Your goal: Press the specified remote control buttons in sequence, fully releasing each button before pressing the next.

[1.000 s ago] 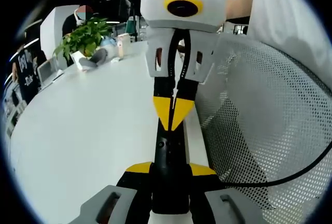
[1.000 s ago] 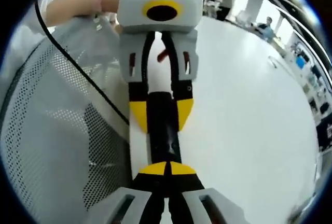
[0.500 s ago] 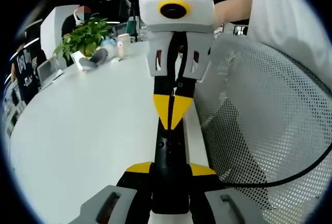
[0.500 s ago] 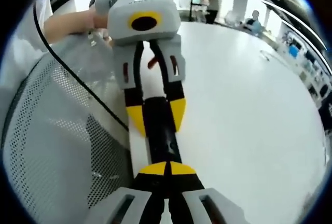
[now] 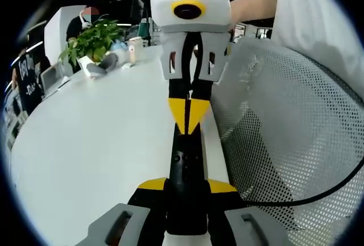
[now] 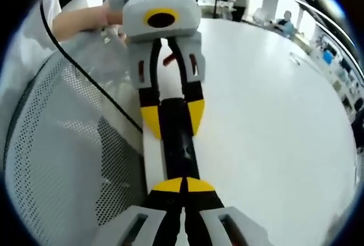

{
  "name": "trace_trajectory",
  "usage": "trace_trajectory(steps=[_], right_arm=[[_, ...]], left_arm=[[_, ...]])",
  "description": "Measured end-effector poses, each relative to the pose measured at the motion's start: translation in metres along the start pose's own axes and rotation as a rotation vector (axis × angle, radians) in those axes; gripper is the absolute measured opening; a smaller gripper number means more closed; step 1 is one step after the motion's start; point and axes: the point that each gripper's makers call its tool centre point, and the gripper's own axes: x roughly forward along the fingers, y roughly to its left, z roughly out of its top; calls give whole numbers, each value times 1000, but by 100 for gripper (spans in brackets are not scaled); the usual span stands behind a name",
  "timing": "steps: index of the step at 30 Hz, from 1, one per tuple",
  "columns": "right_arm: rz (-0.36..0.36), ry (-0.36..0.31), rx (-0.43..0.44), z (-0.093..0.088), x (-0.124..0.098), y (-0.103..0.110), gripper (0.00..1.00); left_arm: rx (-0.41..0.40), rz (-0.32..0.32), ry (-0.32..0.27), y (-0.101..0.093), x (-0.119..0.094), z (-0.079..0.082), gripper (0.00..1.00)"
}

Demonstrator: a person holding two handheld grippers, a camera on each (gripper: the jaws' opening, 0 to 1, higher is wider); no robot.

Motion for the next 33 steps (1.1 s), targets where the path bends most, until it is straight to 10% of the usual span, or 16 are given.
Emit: trace_trajectory(steps=[19, 33], right_arm=[[-19, 80, -134, 1, 3, 0, 0], [-68, 21, -56, 3, 3, -2, 0]], left_arm=[[1, -1, 2, 0, 0, 0, 24], [1, 0, 3, 0, 1, 0, 24]])
